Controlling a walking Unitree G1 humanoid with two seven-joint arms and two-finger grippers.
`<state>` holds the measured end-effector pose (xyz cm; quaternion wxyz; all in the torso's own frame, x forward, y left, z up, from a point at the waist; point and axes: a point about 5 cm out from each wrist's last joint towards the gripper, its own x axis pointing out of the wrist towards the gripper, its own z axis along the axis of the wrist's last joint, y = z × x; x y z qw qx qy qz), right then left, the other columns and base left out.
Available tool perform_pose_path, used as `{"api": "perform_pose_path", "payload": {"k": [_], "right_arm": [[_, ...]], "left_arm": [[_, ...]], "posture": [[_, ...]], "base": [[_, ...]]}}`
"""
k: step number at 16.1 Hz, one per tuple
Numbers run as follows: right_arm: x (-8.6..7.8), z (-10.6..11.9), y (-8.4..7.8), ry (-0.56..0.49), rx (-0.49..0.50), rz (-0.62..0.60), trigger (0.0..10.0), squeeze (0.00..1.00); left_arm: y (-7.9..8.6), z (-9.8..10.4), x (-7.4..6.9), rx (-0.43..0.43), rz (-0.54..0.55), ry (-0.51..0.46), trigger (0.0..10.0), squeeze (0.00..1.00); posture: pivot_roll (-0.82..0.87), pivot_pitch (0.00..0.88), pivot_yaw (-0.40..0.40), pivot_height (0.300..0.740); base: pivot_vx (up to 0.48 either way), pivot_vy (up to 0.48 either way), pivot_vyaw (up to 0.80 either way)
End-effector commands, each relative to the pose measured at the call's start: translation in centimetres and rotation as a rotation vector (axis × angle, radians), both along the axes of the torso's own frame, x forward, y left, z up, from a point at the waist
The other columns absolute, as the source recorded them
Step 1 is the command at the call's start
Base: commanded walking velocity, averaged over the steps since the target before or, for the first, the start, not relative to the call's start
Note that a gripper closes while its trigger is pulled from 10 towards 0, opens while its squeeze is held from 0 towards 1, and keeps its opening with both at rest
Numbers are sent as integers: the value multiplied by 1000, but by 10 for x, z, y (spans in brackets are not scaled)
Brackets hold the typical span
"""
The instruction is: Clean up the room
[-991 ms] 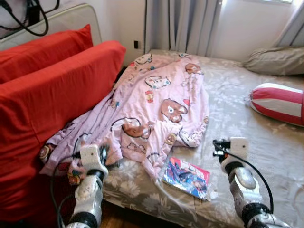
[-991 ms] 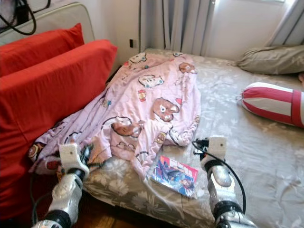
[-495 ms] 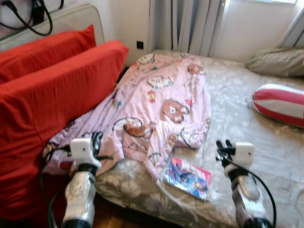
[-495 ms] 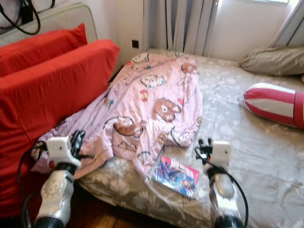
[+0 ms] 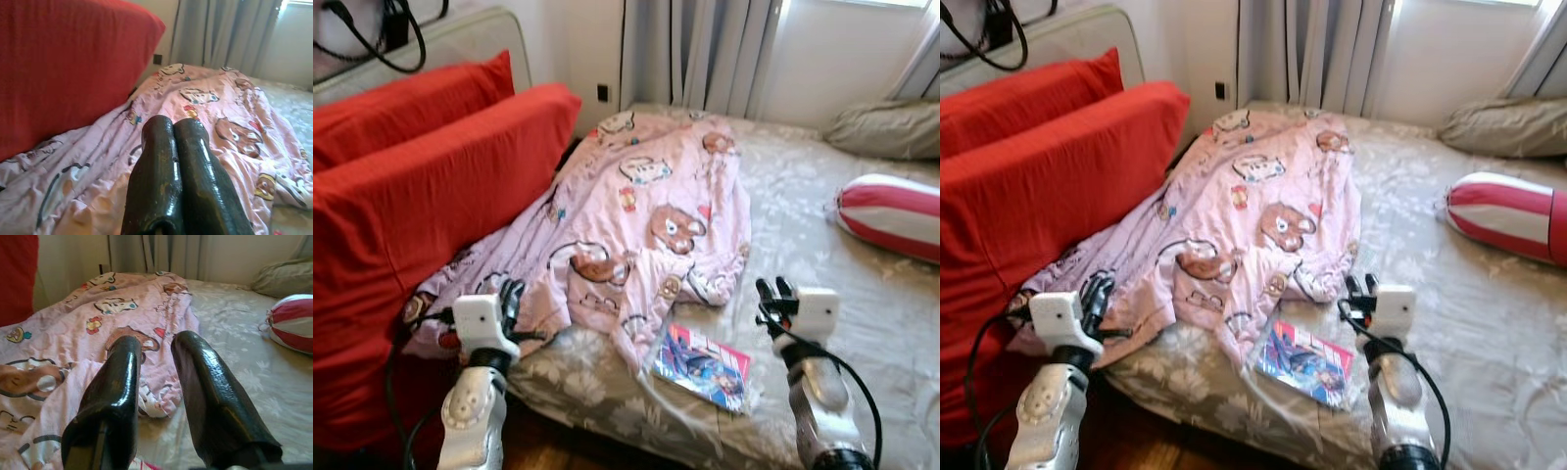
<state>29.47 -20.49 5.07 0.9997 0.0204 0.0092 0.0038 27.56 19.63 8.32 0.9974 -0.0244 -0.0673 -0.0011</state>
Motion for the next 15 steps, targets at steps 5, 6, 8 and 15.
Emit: {"api": "perform_pose_path", "payload": {"k": [5, 6, 8, 15], "right_arm": [[1, 1, 0, 22, -27, 12, 10000, 0], [1, 1, 1, 25, -25, 11, 10000, 0], [2, 5, 2, -7, -24, 22, 10000, 0], [3, 12, 18, -39, -28, 71, 10000, 0]], "left_arm": [[-8, 6, -2, -8, -25, 8, 10000, 0], [-10, 4, -2, -7, -33, 19, 10000, 0], [-14, 7, 2, -9, -48, 21, 10000, 0], [-17, 3, -1, -16, -58, 41, 10000, 0]], "posture": [[25, 0, 6, 720], [18, 0, 12, 710], [26, 0, 4, 691], [23, 0, -7, 691]], "base": [[0, 0, 0], [0, 0, 0], [0, 0, 0], [0, 0, 0]]}}
